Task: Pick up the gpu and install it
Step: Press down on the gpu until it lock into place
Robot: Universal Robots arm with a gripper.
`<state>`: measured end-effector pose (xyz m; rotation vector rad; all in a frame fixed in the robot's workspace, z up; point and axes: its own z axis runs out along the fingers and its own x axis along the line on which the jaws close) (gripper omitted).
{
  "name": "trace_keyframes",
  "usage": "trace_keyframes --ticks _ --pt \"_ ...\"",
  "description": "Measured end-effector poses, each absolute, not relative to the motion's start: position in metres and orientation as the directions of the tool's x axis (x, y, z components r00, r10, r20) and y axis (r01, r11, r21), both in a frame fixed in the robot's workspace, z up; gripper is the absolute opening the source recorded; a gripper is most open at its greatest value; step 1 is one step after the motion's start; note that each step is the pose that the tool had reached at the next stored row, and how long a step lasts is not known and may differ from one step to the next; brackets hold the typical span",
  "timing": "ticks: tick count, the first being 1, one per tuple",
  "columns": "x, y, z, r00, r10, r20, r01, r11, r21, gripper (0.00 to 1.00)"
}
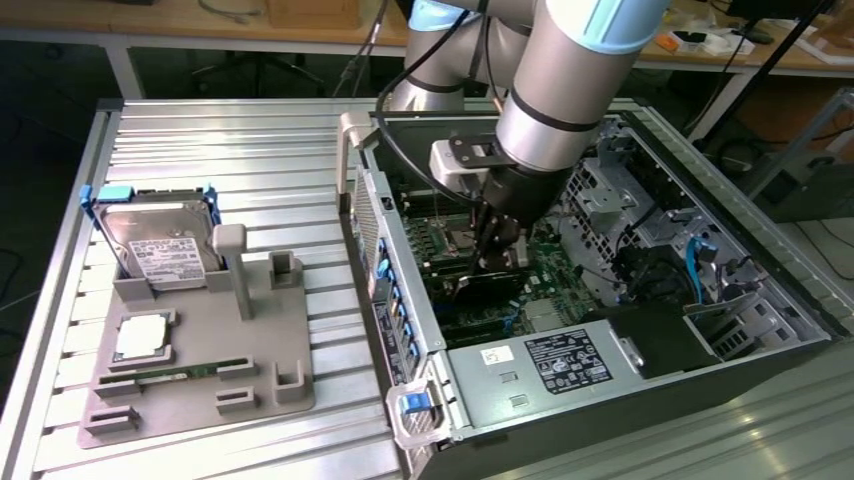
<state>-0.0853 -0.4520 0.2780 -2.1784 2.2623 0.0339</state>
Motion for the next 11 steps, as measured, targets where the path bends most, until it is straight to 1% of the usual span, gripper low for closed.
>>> trace_keyframes --ticks 11 --pt "-0.097 -0.452 0.282 -0.038 -0.999 -0.015 -0.999 0.038 0.015 0.11"
